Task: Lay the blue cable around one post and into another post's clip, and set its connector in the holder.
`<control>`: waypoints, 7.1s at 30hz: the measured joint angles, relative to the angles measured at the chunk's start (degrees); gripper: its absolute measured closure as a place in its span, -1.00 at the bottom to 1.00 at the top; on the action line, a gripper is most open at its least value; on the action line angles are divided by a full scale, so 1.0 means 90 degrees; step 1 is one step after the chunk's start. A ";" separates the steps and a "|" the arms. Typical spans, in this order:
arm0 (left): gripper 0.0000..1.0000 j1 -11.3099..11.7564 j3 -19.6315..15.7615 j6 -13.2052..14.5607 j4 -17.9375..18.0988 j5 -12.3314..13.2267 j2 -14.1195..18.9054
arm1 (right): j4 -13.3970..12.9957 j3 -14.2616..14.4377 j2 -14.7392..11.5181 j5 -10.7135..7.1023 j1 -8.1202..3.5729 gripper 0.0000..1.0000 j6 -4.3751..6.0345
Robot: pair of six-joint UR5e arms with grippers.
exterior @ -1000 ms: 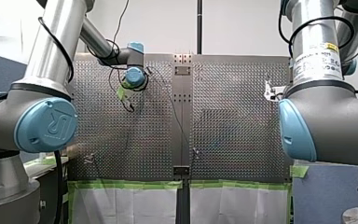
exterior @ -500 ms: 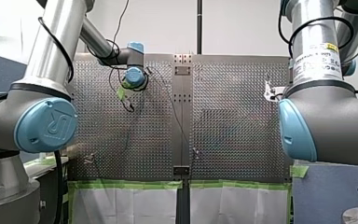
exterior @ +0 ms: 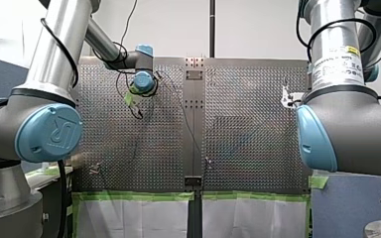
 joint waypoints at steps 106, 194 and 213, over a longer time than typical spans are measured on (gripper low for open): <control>-1.00 0.0078 -0.0311 -0.2012 -0.1400 0.0706 0.0834 | -0.0085 -0.0001 0.0018 0.0024 0.0022 -1.00 0.0148; -1.00 -0.0124 0.0233 0.2446 -0.3740 -0.0024 0.1773 | -0.0048 -0.0001 -0.0004 0.0025 0.0050 -1.00 0.0114; -1.00 -0.0124 0.0265 0.3472 -0.3774 -0.0124 0.1778 | -0.0050 -0.0009 -0.0016 0.0015 0.0051 -1.00 0.0129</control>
